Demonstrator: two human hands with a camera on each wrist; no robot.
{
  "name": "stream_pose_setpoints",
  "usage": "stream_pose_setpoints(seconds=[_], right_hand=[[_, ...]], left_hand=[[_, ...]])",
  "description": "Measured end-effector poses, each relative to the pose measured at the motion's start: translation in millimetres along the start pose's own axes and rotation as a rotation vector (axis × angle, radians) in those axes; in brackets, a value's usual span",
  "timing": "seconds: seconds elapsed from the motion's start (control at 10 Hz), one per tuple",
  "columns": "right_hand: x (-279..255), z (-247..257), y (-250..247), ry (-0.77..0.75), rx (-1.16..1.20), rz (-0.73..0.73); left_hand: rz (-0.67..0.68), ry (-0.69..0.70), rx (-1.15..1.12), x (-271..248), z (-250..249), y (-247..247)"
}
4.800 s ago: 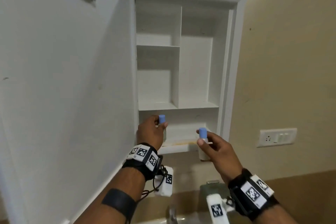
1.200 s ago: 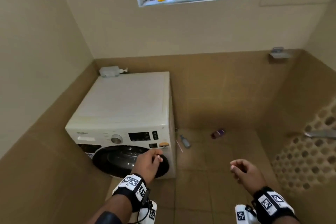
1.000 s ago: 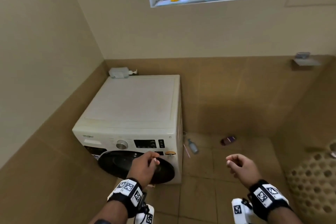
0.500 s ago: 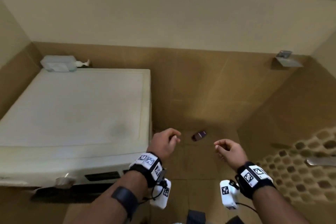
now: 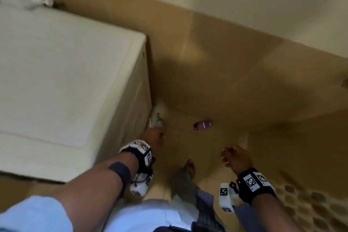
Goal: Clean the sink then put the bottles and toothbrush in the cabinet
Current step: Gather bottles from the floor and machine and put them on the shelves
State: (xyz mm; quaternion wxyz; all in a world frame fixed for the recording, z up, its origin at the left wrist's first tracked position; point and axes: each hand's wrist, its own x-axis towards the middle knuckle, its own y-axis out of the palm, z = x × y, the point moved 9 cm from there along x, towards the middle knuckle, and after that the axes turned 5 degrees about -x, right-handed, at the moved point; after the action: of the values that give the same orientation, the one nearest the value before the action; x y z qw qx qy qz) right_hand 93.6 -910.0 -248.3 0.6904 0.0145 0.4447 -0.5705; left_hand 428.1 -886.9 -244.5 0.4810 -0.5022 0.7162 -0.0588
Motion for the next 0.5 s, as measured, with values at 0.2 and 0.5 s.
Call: stream_pose_setpoints(seconds=[0.2,0.5], right_hand=[[91.2,-39.7,14.7,0.105,-0.442,0.301],[258.7,-127.6,105.7,0.252,-0.728,0.417]], left_hand=[[-0.087,-0.232,-0.131,38.3,48.0,5.4],[-0.146,-0.442,-0.368,149.3,162.7,92.1]])
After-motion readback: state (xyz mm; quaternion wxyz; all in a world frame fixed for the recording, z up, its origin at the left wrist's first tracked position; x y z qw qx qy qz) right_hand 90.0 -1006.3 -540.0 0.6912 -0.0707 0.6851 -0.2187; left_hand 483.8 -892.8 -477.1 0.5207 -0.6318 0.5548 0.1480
